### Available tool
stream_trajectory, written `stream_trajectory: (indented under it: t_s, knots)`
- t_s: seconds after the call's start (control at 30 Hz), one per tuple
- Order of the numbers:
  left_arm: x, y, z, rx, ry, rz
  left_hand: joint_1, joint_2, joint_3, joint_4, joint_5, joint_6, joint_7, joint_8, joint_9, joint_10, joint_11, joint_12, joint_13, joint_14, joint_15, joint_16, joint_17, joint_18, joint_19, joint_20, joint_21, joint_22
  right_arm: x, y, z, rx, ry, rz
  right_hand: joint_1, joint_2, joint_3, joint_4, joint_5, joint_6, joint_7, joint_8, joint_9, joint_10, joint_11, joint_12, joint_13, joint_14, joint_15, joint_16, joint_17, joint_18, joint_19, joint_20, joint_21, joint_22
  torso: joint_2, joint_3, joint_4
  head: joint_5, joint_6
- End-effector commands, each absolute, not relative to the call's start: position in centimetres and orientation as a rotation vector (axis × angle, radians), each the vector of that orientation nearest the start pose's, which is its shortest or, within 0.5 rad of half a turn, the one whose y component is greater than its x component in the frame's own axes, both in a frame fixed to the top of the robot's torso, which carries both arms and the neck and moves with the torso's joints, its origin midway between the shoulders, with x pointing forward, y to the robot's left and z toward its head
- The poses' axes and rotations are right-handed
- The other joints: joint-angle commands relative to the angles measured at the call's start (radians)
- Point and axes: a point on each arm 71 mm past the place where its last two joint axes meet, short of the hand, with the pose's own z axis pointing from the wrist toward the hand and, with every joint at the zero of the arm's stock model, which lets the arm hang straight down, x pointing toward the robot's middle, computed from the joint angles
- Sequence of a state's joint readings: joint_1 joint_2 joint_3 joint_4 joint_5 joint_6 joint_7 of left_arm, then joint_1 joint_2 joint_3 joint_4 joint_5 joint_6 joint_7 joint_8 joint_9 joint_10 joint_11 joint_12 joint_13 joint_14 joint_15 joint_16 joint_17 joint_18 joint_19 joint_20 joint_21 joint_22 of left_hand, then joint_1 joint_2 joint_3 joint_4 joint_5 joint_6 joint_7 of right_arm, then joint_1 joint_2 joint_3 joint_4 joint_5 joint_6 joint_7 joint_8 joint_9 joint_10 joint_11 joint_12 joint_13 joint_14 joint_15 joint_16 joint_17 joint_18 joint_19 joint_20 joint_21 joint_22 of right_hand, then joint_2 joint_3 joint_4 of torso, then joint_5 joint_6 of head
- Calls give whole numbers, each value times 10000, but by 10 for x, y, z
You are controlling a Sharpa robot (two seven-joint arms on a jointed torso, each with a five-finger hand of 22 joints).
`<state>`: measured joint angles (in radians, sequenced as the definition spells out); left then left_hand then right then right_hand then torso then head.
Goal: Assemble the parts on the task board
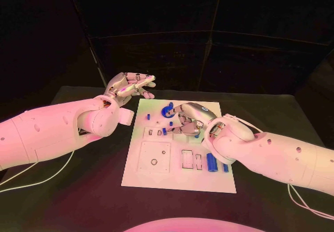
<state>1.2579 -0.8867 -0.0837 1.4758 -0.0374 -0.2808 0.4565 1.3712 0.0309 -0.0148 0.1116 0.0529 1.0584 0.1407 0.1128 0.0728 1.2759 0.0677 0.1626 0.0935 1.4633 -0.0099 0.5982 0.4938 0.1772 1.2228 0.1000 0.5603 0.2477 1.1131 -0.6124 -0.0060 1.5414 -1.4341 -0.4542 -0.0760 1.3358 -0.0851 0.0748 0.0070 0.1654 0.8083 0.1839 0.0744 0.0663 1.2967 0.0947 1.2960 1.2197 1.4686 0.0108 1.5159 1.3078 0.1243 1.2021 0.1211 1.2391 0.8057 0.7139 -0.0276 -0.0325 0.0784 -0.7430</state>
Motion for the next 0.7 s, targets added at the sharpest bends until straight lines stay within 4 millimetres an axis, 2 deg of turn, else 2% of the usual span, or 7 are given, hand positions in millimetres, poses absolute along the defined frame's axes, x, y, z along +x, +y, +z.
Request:
stream_trajectory:
  t_s: [0.03, 0.1, 0.2, 0.33, 0.37, 0.47, 0.7]
  knots:
    - [501, 243, -168, -9016, 15149, -14368, -159, 6, -10, 114, -78, 168, -100, 4, 21, 528, -139, 184, 195, 667, -171, 3292, 3190, 36, 375, -194, 567, 325, 450, -87, -177, -1388, 14680, 11075, 62, 16, -45, 17, 25, 2, -10, 71, 20, 71, -5, 28, -31, 702, 49, -34, 1245, 141, -75, 0, -48, -31, -93, 29, -5, 43, -1]
    - [501, 244, -171, -8614, 15772, -13787, -417, -77, -131, 242, 5, 313, -238, 37, 76, 1038, -330, 604, 578, 754, -296, 5893, 5951, -28, 879, -334, 1630, 1218, 451, -102, -170, -936, 14865, 11161, 67, 39, -68, 51, 43, 39, -3, 129, 34, 41, -2, -1, -75, 686, 49, -62, 1185, 148, -97, -1, -72, -75, -133, 39, 18, 62, -25]
    - [499, 247, -177, -7957, 16963, -12746, -752, -37, -226, 412, 14, 622, -396, 229, 230, 1534, -488, 1416, 1273, 928, -434, 8331, 8858, -538, 1787, -484, 4710, 5095, 455, -125, -162, -108, 15171, 11145, 103, 108, -85, 92, 93, 122, 14, 240, 56, 53, 9, 12, -75, 674, 55, -86, 1142, 152, -112, 1, -93, -107, -196, 61, 30, 92, -40]
    - [497, 247, -183, -7249, 18576, -11225, -946, 122, -238, 495, 7, 718, -482, 445, 488, 1316, -615, 2705, 2506, 926, -521, 9029, 9726, -683, 1913, -602, 5864, 6446, 462, -151, -156, 762, 15431, 10922, 104, 150, -106, 127, 131, 164, 13, 307, 65, 61, 10, 18, -80, 662, 56, -111, 1091, 159, -131, 3, -117, -154, -275, 96, 36, 117, -54]
    - [498, 246, -184, -7029, 19101, -10797, -1095, 139, -321, 541, 340, 635, -504, 628, 747, 763, -645, 4296, 4106, 892, -629, 9167, 9885, -668, 1842, -628, 6051, 6596, 464, -158, -154, 1008, 15479, 10839, 101, 156, -111, 134, 136, 168, 12, 315, 66, 63, 10, 20, -80, 661, 56, -115, 1084, 160, -134, 3, -120, -160, -301, 110, 31, 130, -65]
    - [499, 242, -186, -6268, 20319, -9482, -1266, 143, -493, 641, -45, 499, -596, 820, 990, 477, -621, 6157, 6064, 921, -503, 9302, 10093, -812, 2124, -627, 6711, 7567, 472, -175, -151, 1631, 15570, 10577, 83, 184, -132, 168, 163, 181, 9, 353, 68, 69, 8, 23, -84, 655, 54, -129, 1058, 166, -146, 3, -136, -192, -355, 137, 41, 136, -85]
    - [509, 228, -184, -4157, 22014, -6422, -1863, 337, -927, 1208, -51, 358, -636, 1381, 1497, 476, -673, 8480, 8452, 1011, -594, 9560, 10498, -948, 2365, -646, 7314, 8457, 482, -196, -149, 2381, 15708, 10049, 69, 210, -164, 205, 218, 202, 1, 405, 71, 77, 1, 29, -90, 644, 50, -154, 1009, 174, -162, 1, -159, -239, -425, 213, 50, 197, -118]
